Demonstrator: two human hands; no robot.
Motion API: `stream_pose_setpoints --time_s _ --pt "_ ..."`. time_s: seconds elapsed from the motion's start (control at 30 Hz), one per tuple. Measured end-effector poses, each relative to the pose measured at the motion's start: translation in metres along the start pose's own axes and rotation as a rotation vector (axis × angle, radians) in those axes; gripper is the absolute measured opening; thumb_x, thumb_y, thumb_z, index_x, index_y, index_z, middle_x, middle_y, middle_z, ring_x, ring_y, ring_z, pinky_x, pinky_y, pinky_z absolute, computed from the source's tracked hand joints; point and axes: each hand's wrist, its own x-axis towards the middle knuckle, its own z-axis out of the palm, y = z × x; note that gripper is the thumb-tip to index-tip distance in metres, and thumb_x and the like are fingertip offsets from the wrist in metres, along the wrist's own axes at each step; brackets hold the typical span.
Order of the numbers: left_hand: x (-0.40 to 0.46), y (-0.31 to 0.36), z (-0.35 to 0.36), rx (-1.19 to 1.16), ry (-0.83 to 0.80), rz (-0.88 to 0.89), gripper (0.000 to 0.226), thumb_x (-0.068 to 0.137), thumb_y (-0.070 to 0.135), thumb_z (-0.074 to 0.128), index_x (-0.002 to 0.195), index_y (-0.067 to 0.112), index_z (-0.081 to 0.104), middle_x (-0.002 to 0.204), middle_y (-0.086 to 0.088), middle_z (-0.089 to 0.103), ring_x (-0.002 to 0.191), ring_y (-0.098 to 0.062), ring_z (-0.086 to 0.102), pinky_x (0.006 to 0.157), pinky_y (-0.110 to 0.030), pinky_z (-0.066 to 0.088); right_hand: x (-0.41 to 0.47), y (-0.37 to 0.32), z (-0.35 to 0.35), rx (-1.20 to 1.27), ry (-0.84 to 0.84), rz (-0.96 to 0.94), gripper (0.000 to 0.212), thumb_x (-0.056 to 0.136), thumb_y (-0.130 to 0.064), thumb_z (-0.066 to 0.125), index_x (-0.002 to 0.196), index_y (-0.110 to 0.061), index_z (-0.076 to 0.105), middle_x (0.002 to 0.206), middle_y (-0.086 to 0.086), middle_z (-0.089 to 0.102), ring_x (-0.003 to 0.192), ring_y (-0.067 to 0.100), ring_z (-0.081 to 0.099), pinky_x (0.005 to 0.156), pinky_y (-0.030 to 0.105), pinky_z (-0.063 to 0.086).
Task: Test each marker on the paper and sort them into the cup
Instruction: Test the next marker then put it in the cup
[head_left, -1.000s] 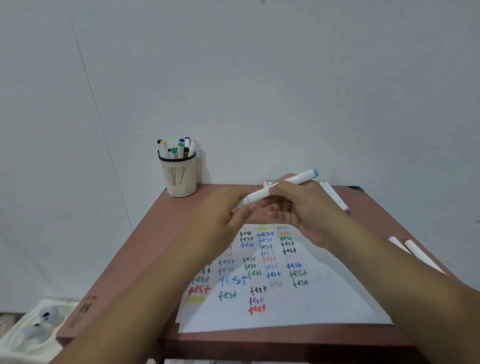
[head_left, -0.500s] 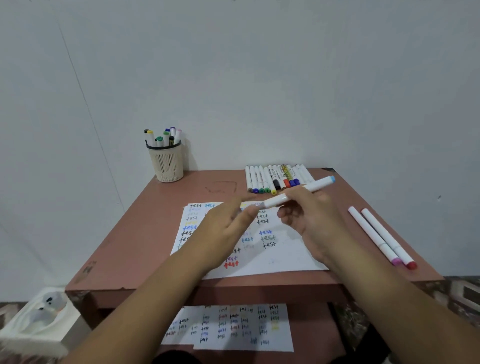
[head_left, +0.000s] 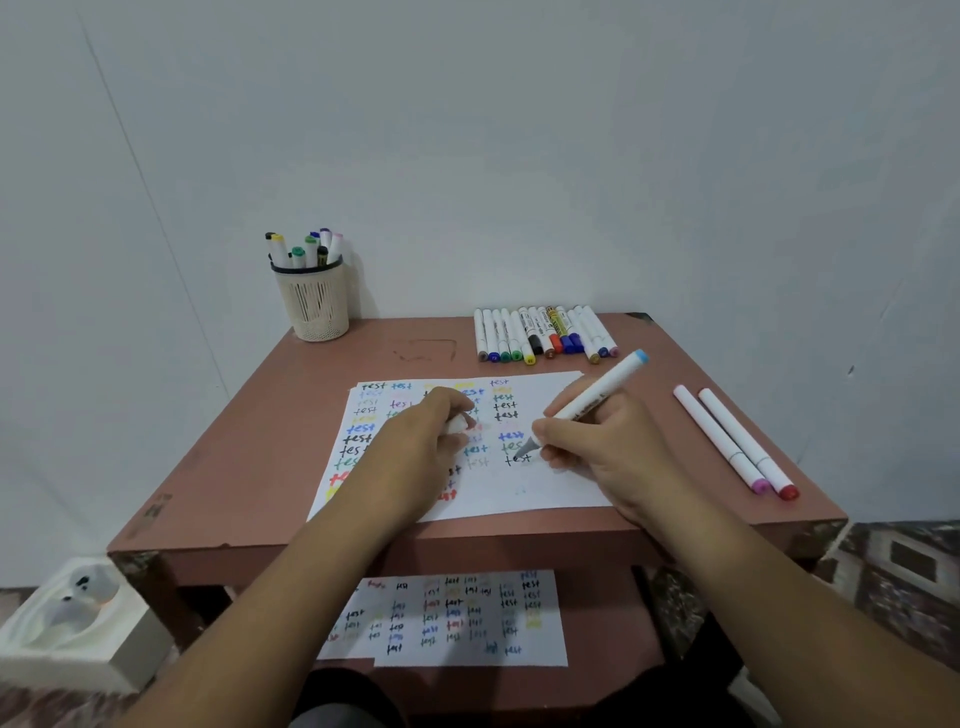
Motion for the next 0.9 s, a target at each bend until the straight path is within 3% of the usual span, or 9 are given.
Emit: stream_pose_setpoints --time_s 0.23,0.33,0.43,0.63,0.9 --pt "-0.0047 0.0029 -0.003 -0.017 0.019 -0.009 0.018 0.097 0.024 0.063 0.11 0.035 0.057 0.093 0.007 0.068 0.081 -0.005 0.06 0.07 -0.02 0.045 -0.0002 0.004 0.0009 -0.168 -0.008 -0.037 0.013 0.087 -0.005 0.081 0.086 0.001 0.07 0.076 0.02 0.074 0.06 0.023 0.067 0.06 0.033 0.058" --pt "-0.0052 0.0026 -0.0045 -0.018 0.043 -0.01 0.019 0.094 0.026 0.067 0.111 0.033 0.061 0.1 0.014 0.064 0.084 0.004 0.056 0.067 -0.007 0.039 -0.0011 0.0041 0.0024 -0.175 -0.028 -0.027 0.013 0.087 -0.008 0.082 0.086 -0.002 0.07 0.077 0.018 0.073 0.062 0.022 0.068 0.063 0.032 0.06" --pt "-0.0042 0.003 -0.0052 -0.006 0.064 0.02 0.02 0.093 0.024 0.069 0.112 0.03 0.065 0.103 0.015 0.059 0.084 0.003 0.053 0.068 -0.004 0.036 -0.0016 0.0036 0.0026 -0.204 -0.04 -0.027 0.015 0.086 -0.008 0.083 0.083 -0.006 0.069 0.071 0.008 0.071 0.062 0.02 0.068 0.066 0.035 0.062" --pt "-0.0039 0.002 -0.0056 -0.01 0.072 0.029 0.024 0.094 0.02 0.067 0.116 0.029 0.066 0.108 0.013 0.061 0.094 -0.006 0.052 0.072 -0.002 0.034 -0.0016 0.0028 0.0012 -0.229 -0.04 -0.035 0.014 0.086 -0.007 0.082 0.08 -0.007 0.07 0.07 0.01 0.072 0.06 0.021 0.066 0.068 0.041 0.062" --pt "-0.0033 -0.0001 -0.0044 -0.02 0.073 0.019 0.027 0.094 0.023 0.067 0.12 0.03 0.063 0.107 0.012 0.061 0.095 -0.007 0.052 0.073 -0.004 0.035 -0.0028 0.0022 0.0026 -0.272 0.003 -0.047 0.014 0.087 -0.01 0.082 0.08 -0.01 0.07 0.07 0.006 0.071 0.06 0.017 0.067 0.065 0.037 0.062"
